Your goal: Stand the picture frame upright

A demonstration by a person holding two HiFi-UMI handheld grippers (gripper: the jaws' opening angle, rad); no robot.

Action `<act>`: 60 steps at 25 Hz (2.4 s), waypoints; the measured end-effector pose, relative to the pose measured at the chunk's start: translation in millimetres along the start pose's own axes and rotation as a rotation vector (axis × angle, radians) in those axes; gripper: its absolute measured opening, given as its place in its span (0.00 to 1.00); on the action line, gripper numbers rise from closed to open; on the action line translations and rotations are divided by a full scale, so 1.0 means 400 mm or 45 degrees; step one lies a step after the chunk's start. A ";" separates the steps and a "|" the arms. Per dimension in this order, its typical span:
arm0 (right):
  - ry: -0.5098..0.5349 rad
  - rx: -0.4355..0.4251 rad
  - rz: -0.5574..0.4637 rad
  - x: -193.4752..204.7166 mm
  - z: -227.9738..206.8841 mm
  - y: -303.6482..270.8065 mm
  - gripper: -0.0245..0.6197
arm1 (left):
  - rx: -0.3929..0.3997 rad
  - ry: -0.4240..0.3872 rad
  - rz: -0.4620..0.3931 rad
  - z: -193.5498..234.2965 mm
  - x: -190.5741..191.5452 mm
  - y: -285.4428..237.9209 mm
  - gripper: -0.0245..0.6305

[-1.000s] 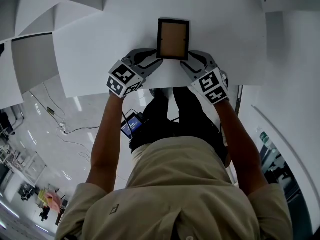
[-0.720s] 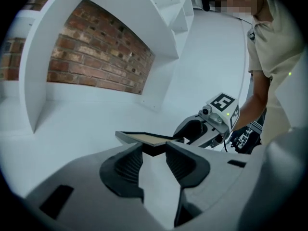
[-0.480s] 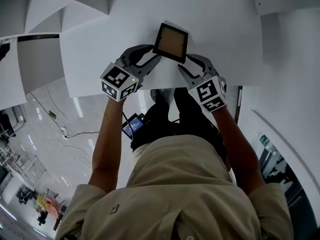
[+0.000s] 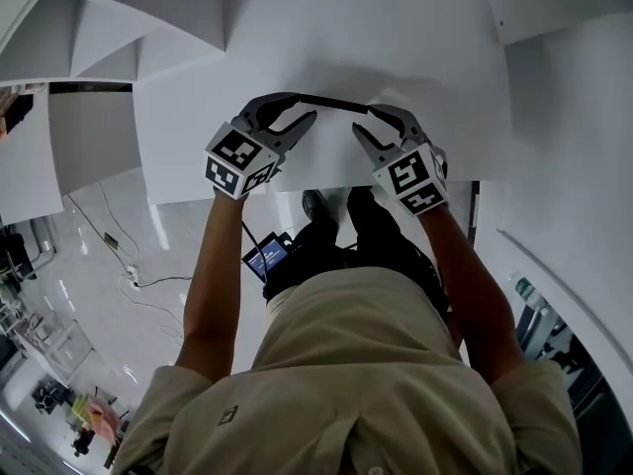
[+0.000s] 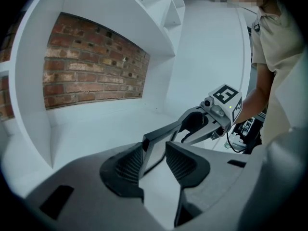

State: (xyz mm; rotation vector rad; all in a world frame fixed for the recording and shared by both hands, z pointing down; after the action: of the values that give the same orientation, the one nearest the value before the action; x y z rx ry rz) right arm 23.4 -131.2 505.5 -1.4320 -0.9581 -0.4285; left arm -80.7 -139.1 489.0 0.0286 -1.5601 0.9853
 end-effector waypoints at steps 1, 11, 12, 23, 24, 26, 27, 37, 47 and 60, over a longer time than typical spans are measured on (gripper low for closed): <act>-0.007 -0.004 0.006 -0.002 -0.008 -0.006 0.26 | 0.002 0.008 0.005 0.008 -0.001 -0.003 0.24; -0.018 -0.022 0.024 -0.014 -0.060 -0.010 0.26 | 0.001 0.035 0.011 0.026 -0.021 -0.030 0.24; -0.022 -0.022 0.027 -0.013 -0.066 -0.012 0.26 | 0.001 0.037 0.014 0.029 -0.020 -0.036 0.24; -0.017 -0.015 0.031 -0.017 -0.094 -0.022 0.26 | 0.006 0.050 0.018 0.040 -0.020 -0.051 0.24; -0.015 -0.016 0.033 -0.016 -0.093 -0.021 0.26 | 0.007 0.049 0.019 0.040 -0.020 -0.050 0.24; -0.013 -0.022 0.033 -0.018 -0.087 -0.018 0.26 | 0.008 0.046 0.020 0.036 -0.019 -0.044 0.24; -0.013 -0.026 0.033 -0.017 -0.083 -0.015 0.26 | 0.009 0.044 0.021 0.032 -0.018 -0.041 0.24; 0.010 -0.031 0.049 -0.008 -0.058 -0.007 0.26 | 0.014 0.031 0.022 0.015 -0.005 -0.024 0.24; 0.034 -0.012 0.069 -0.010 -0.051 -0.003 0.26 | 0.033 0.011 0.017 0.012 -0.003 -0.020 0.24; 0.034 0.009 0.069 -0.009 -0.070 -0.001 0.26 | 0.052 0.012 0.019 0.014 0.005 -0.030 0.24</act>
State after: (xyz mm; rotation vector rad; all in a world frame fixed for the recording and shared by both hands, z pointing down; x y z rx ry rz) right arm 29.3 -159.0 506.6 -1.4394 -0.8964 -0.4025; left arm -79.5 -148.9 497.9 0.0406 -1.5338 1.0277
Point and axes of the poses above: the fingertips, and each gripper's own axes: y backward along the fingers, z to its left, x out of its underside, the point moved 2 cm from there along y, backward along the fingers, and after that the axes turned 15 degrees about -x, right-handed, at the moved point
